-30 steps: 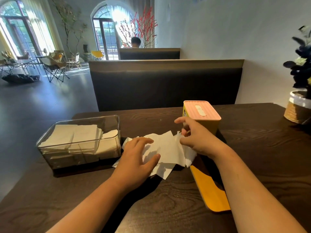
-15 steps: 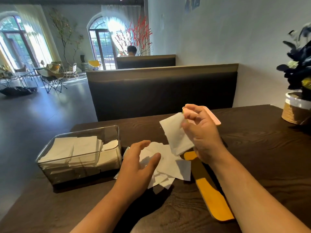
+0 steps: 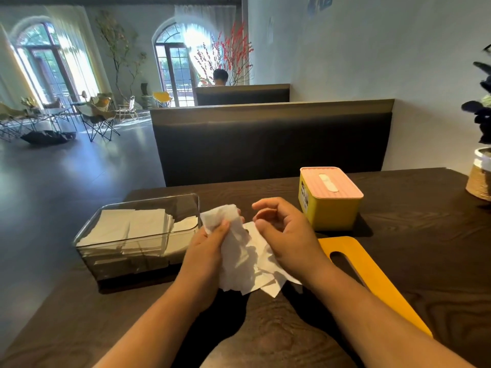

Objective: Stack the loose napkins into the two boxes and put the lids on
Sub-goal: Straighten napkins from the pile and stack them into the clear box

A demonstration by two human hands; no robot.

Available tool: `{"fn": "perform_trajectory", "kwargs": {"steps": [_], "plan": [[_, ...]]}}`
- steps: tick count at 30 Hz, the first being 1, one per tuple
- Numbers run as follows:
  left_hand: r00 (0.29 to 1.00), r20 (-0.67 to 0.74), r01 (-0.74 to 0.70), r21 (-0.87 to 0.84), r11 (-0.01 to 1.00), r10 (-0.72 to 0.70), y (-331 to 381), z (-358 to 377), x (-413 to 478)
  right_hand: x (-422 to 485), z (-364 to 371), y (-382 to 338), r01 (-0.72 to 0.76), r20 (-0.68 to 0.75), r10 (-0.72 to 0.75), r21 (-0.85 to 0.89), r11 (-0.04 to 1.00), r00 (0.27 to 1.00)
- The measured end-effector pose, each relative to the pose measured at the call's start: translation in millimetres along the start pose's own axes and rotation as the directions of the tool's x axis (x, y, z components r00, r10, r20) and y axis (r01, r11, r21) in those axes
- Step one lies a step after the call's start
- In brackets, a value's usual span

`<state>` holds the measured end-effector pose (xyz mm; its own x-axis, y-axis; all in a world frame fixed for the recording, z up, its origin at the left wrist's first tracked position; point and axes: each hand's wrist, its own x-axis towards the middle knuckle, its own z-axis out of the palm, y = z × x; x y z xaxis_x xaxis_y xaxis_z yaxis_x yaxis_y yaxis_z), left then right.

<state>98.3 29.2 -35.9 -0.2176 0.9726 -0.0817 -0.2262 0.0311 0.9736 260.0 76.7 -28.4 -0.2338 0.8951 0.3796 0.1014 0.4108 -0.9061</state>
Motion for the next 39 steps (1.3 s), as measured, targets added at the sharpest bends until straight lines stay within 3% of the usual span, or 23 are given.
{"fn": "perform_trajectory", "kwargs": {"steps": [2,4,7,10,12,14,16,21,24,29,33,36,39], "plan": [[1.0,-0.029,-0.003,-0.123,0.992,0.0,8.1,-4.0,0.9,2.6,-9.9,-2.2,-0.019,-0.001,0.019,-0.186,0.982,1.0],[1.0,-0.013,0.025,-0.219,0.975,-0.029,15.2,-6.8,-0.4,2.0,-12.8,-2.4,-0.032,0.086,0.062,-0.319,0.947,0.994],[0.987,0.112,0.14,-0.285,0.948,-0.112,19.2,-6.8,-7.2,-3.2,-2.7,-0.2,-0.016,0.101,0.039,-0.218,0.976,0.994],[0.936,0.247,0.309,-0.24,0.92,-0.25,18.5,-5.5,-13.4,-1.8,1.2,4.0,0.034,0.096,-0.01,-0.252,0.967,0.995],[0.901,0.318,0.36,-0.171,0.917,-0.294,18.5,-4.8,-18.0,0.4,-3.6,4.7,-0.05,0.162,0.082,-0.189,0.981,0.983],[0.868,0.367,0.392,-0.095,0.915,-0.334,18.6,-3.2,-21.5,1.1,-7.8,2.1,-0.193,0.305,0.202,-0.06,0.979,0.931],[0.835,0.396,0.434,-0.044,0.9,-0.383,15.7,-1.6,-23.1,-0.5,-8.3,-0.3,-0.24,0.402,0.236,-0.041,0.97,0.885],[0.77,0.442,0.502,0.025,0.864,-0.46,8.7,-2.1,-19.7,-1.8,-11.6,-1.2,-0.172,0.386,0.23,-0.179,0.969,0.893],[0.756,0.495,0.497,-0.01,0.867,-0.428,5.2,-5.0,-14.2,-2.2,-11.5,-4.8,-0.15,0.322,0.194,-0.157,0.976,0.927],[0.81,0.44,0.495,-0.162,0.854,-0.386,9.0,-9.5,-8.6,5.8,-20.8,-10.8,-0.17,0.054,0.165,0.107,0.98,0.985],[0.85,0.395,0.462,-0.241,0.853,-0.348,7.4,-13.5,-6.2,3.2,-28.4,-14.7,-0.198,-0.038,0.238,0.437,0.877,0.971],[0.871,0.362,0.424,-0.214,0.88,-0.331,9.9,-10.4,-8.0,4.4,-35.2,-11.7,-0.159,0.134,0.113,0.412,0.897,0.984],[0.892,0.325,0.379,-0.157,0.912,-0.315,11.1,-8.4,-9.1,3.8,-33.4,-15.4,-0.181,0.349,0.056,0.337,0.924,0.936]]}}
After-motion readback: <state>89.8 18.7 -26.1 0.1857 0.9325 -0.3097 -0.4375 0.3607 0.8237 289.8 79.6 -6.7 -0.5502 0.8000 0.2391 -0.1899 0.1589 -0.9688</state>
